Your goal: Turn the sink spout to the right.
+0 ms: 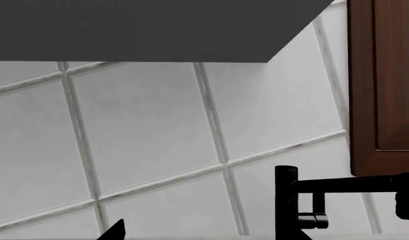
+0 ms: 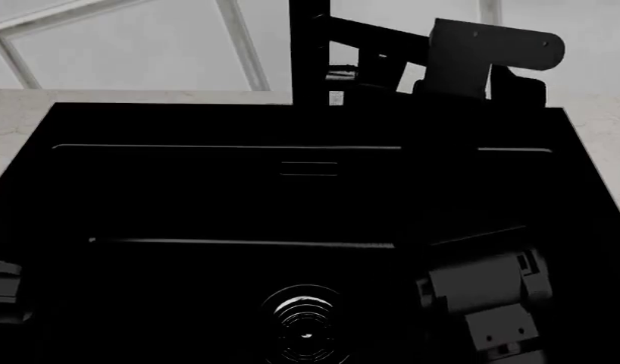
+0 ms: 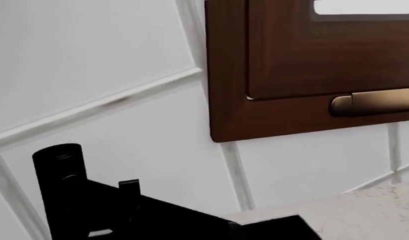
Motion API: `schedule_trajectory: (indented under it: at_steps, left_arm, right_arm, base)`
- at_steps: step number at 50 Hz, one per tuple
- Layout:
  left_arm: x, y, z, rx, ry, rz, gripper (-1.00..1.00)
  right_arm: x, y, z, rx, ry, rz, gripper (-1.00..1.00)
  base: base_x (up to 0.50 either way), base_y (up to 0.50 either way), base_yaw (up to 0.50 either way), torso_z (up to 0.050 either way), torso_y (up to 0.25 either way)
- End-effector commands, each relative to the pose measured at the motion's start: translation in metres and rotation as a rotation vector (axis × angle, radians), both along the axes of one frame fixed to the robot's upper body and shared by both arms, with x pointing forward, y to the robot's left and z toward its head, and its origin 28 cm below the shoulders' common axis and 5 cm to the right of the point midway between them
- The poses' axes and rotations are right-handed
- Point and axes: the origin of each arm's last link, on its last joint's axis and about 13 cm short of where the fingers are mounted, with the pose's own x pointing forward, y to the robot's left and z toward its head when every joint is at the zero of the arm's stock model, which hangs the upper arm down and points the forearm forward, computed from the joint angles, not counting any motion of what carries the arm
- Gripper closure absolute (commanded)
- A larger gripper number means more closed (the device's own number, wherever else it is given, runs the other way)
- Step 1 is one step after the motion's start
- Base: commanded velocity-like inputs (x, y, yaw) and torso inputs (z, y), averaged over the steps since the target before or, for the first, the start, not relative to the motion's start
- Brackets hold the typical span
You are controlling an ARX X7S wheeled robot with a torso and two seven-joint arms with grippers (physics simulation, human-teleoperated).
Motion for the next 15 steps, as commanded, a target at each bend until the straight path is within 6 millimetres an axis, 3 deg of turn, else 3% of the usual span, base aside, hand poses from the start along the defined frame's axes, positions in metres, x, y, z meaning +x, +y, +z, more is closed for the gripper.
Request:
schedule_trajectory:
  at_steps: [1, 5, 15]
  left_arm:
    - [0.0003, 0.0001, -0.0008, 0.002, 0.001, 0.001, -1.0]
    - [-0.0002, -0.0004, 0.0002, 0.003, 0.001, -0.001, -1.0]
    - [0.0005, -0.0006, -0.0005, 0.008, 0.003, -0.001, -1.0]
  right_arm:
    - [0.0086, -0.0066, -0.0051, 0.018, 0.023, -0.031, -1.0]
    - [0.0086, -0.0075, -0.0119, 0.018, 0.035, -0.034, -1.0]
    - [0.0167, -0.0095, -0.0056, 0.011, 0.041, -0.042, -1.0]
  base:
    - [0.0, 0.0, 0.0, 0.0, 0.0]
    - [0.0, 0.0, 0.0, 0.0, 0.0]
    - [0.0, 0.0, 0.0, 0.0, 0.0]
